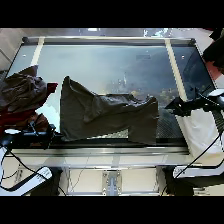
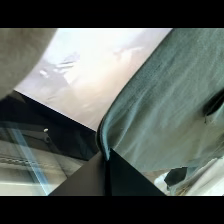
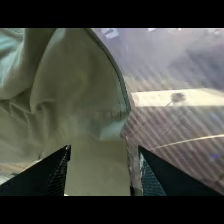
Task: Fold the shirts.
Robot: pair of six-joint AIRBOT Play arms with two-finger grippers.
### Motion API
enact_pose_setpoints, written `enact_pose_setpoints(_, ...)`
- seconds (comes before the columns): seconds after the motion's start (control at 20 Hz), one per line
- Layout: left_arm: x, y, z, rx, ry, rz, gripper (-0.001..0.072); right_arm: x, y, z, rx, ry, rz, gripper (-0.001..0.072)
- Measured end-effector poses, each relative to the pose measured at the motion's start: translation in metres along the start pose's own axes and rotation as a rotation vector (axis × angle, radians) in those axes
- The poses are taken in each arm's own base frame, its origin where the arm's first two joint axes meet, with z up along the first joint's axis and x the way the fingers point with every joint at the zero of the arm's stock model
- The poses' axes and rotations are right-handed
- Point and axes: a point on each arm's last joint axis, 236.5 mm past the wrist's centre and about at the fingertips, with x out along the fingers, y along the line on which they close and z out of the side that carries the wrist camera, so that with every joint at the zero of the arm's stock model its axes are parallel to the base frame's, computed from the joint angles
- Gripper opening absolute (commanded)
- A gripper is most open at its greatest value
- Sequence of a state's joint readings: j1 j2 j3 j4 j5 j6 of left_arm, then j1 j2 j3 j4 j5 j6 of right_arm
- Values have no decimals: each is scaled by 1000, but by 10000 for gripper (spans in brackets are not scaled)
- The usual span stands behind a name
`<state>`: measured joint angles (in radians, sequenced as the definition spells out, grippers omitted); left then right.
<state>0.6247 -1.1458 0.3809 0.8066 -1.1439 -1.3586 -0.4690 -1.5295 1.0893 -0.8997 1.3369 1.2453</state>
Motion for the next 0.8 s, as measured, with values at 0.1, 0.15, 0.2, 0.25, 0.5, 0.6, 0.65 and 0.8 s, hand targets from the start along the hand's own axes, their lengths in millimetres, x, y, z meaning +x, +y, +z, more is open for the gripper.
enact_pose_setpoints(0.1, 0, 0, 0, 2, -1, 0, 12, 18, -4, 3, 26, 20, 18, 497)
enact_pose_setpoints(0.15, 0, 0, 0, 3, -2, 0, 12, 26, -4, 4, 31, 28, 23, 495)
enact_pose_setpoints(0.2, 0, 0, 1, 4, -2, 0, 12, 34, -5, 5, 32, 34, 21, 478)
enact_pose_setpoints(0.25, 0, 0, 1, 5, -3, 0, 13, 41, -6, 5, 30, 43, 16, 477)
enact_pose_setpoints(0.5, 0, 0, 1, 5, -4, 0, 12, 75, 7, -5, -15, 104, 4, 29)
enact_pose_setpoints(0.6, -1, -5, 2, 21, -14, -20, 11, 80, 26, -11, -66, 128, 53, 15)
enact_pose_setpoints(0.65, -4, -13, 5, 38, -31, -47, 11, 78, 42, -15, -93, 136, 102, 14)
enact_pose_setpoints(0.8, -29, -60, 20, 147, -134, -174, 11, 45, 101, -20, -211, 109, 242, 14)
